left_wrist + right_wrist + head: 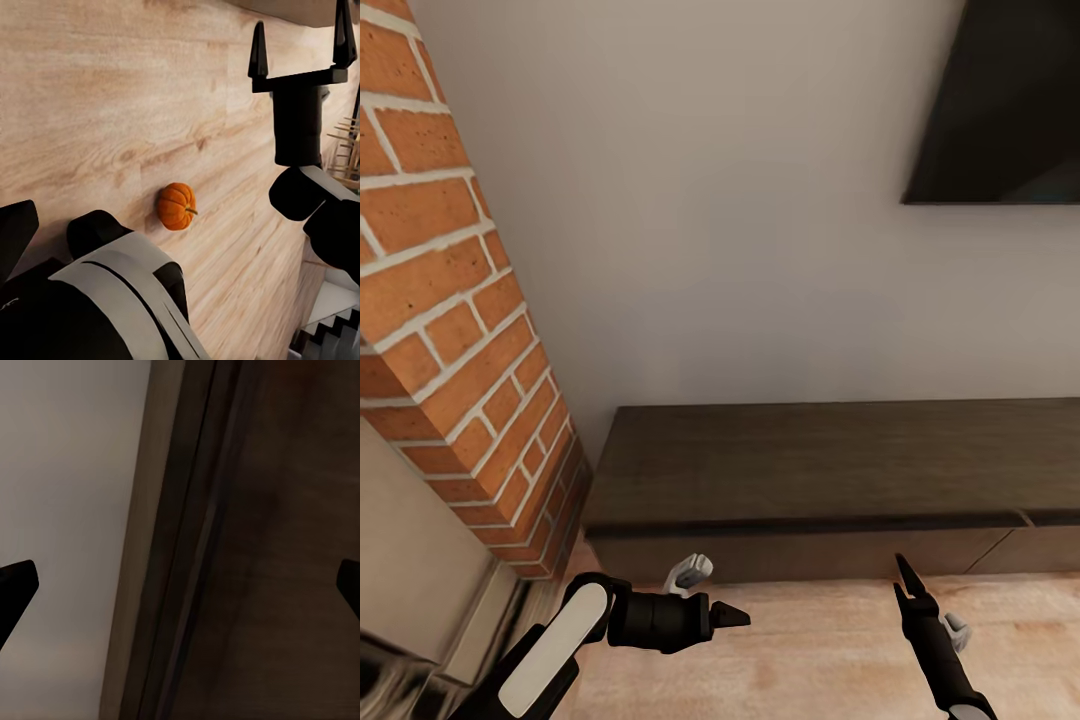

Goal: Place each of the two pumpkins and all three candles from the living room inside a cabinet in the living room (use any cabinet), then make sure every cabinet is closed, and position the cauldron so it is next to a table in the living room.

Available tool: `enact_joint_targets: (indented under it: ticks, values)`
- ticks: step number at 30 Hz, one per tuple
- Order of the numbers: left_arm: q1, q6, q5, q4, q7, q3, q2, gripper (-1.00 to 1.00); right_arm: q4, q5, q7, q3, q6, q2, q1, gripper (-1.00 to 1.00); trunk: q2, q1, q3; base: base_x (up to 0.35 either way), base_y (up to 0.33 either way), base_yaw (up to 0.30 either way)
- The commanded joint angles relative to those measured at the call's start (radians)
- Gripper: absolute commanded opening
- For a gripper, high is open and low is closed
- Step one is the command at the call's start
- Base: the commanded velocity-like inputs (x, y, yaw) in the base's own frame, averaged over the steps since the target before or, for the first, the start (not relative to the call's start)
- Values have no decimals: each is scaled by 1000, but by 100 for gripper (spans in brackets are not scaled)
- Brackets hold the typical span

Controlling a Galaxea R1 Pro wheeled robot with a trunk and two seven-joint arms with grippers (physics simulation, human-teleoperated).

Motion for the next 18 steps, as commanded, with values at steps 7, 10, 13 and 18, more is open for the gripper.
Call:
enact_joint_targets:
  ticks: [7, 10, 13, 18]
  values:
    - [-1, -1, 11, -1, 10, -2, 1, 100, 3, -9, 4, 4, 3, 0, -1, 100, 0, 0, -1, 41, 0, 0]
    - [-1, -1, 11, -1, 10, -2, 1, 100, 3, -9, 4, 3, 4, 0, -1, 100, -14, 8, -7, 3, 0, 0]
    - [-1, -1, 11, -1, 10, -2, 1, 100, 2, -9, 5, 4, 6, 0, -1, 100, -28, 15, -13, 0, 0, 0]
    - [-1, -1, 11, -1, 10, -2, 1, 100, -7, -9, 22, 4, 9, -1, -1, 100, -42, 23, -20, 0, 0, 0]
